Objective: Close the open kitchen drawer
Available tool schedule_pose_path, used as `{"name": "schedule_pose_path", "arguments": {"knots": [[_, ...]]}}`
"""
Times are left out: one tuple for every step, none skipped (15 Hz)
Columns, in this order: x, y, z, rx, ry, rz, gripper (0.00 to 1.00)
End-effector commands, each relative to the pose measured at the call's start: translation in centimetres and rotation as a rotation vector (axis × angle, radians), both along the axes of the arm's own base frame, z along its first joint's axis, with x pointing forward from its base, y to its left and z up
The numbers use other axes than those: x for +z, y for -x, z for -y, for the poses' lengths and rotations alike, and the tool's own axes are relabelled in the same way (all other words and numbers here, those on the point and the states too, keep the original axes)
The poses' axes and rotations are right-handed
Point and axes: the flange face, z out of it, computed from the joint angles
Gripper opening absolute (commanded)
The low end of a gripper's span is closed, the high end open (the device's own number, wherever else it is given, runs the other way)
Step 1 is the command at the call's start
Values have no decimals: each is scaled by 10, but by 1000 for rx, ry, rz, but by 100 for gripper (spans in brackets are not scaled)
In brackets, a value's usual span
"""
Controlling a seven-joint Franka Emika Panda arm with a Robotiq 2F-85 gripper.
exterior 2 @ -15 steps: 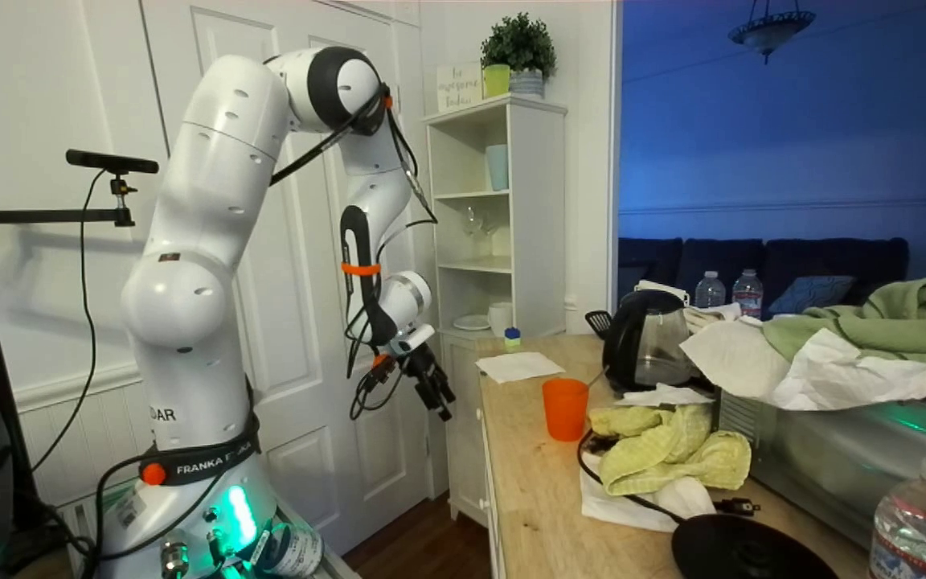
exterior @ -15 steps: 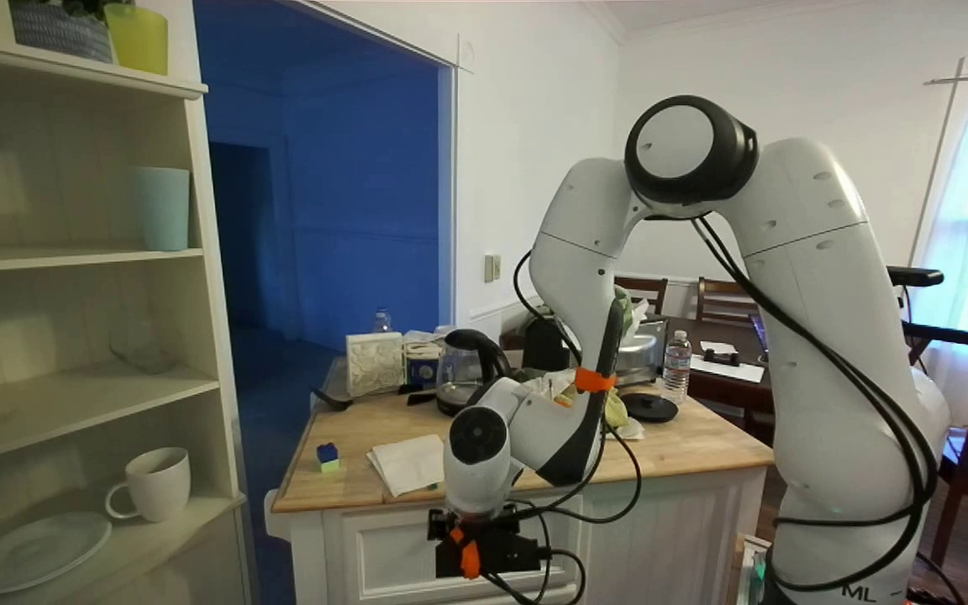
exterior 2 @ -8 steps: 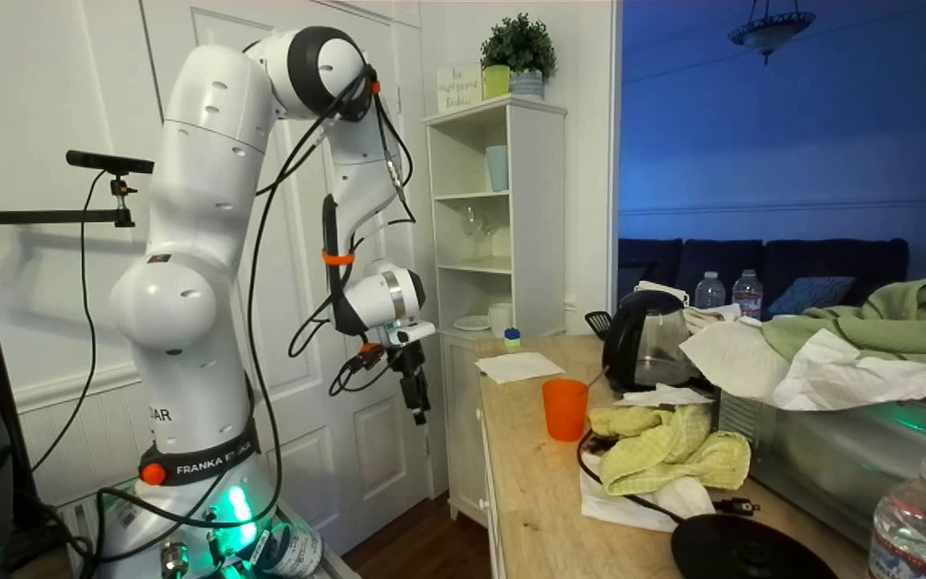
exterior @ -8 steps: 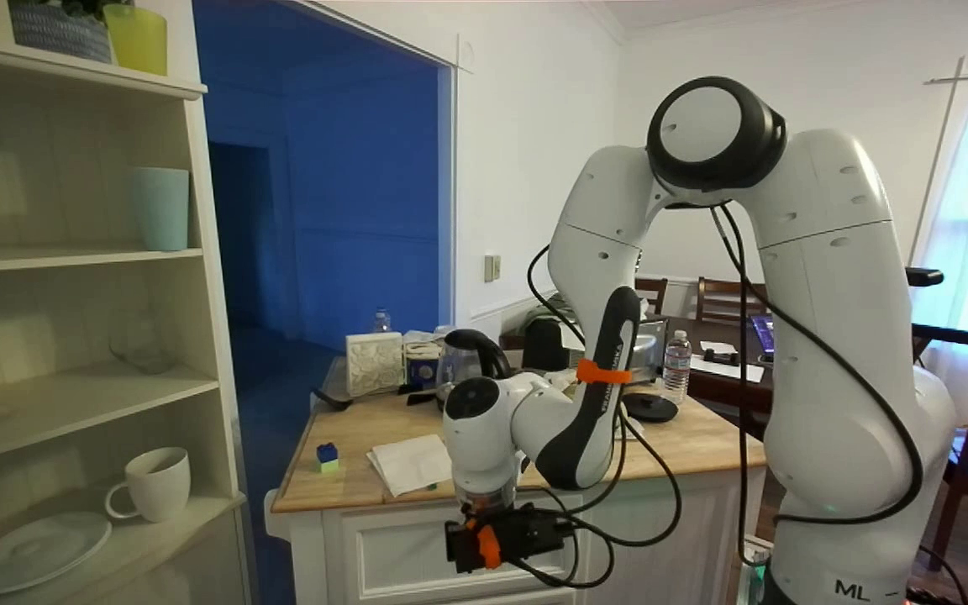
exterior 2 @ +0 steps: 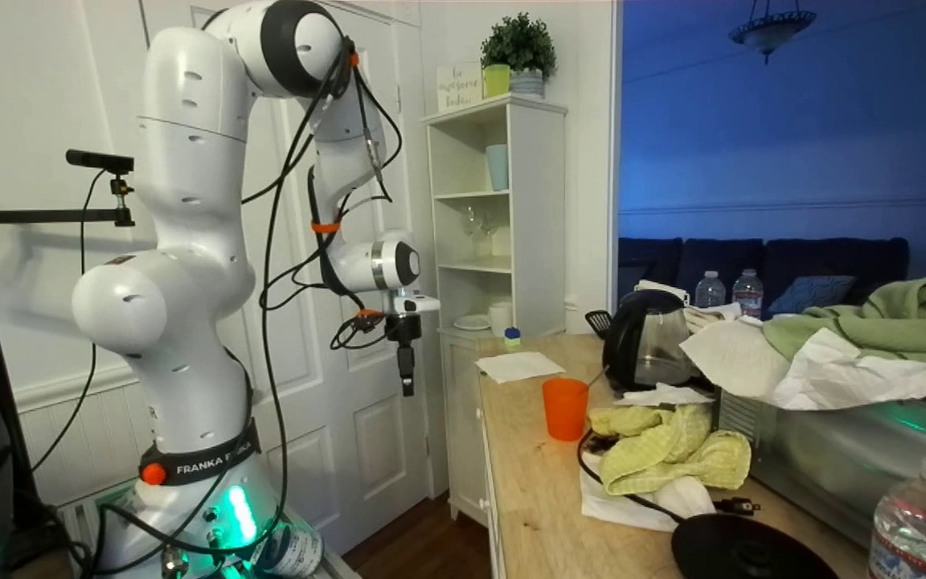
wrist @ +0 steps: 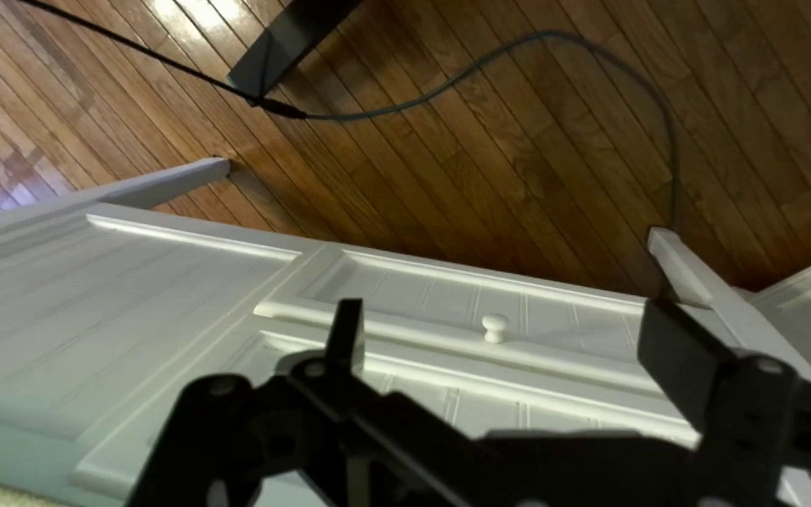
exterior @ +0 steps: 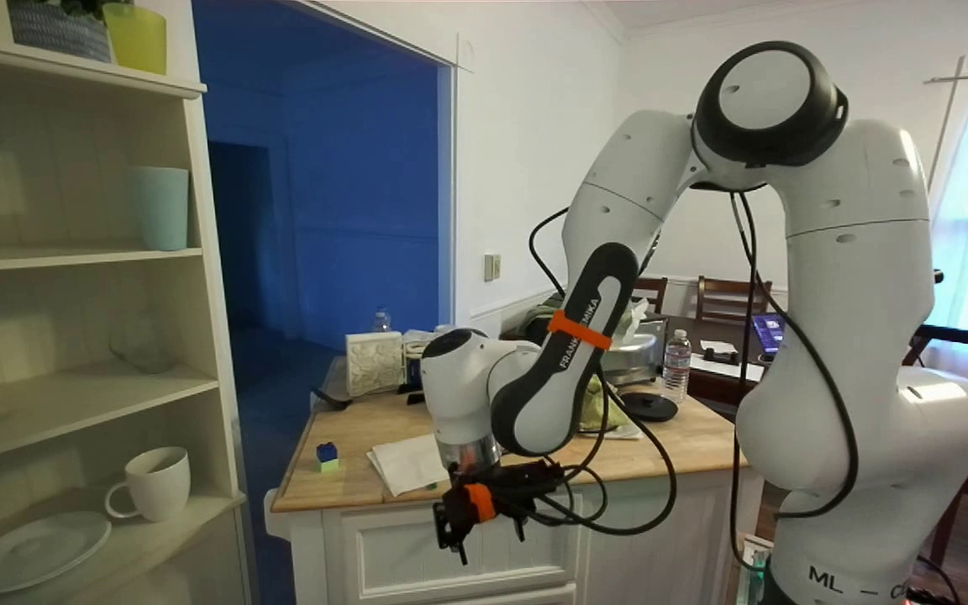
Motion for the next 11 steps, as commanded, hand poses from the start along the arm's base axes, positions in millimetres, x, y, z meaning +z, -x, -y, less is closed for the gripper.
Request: {"name": "schedule_pose_path", "arguments": {"knots": [[42, -19, 7, 148, -5, 28, 100], [49, -27, 9, 219, -35, 53, 100], [57, -32, 11, 276, -37, 72, 100], [64, -37, 16, 332, -37, 94, 100], [72, -42, 17, 387, -49, 122, 100], [76, -47, 23, 436, -67, 150, 100], [81, -52, 27, 490, -89, 171, 100], [80, -49, 21, 412, -74, 160, 100], [83, -52, 25, 448, -81, 176, 100], [84, -53, 29, 466, -82, 183, 100], [78, -52, 31, 475, -85, 162, 100]]}}
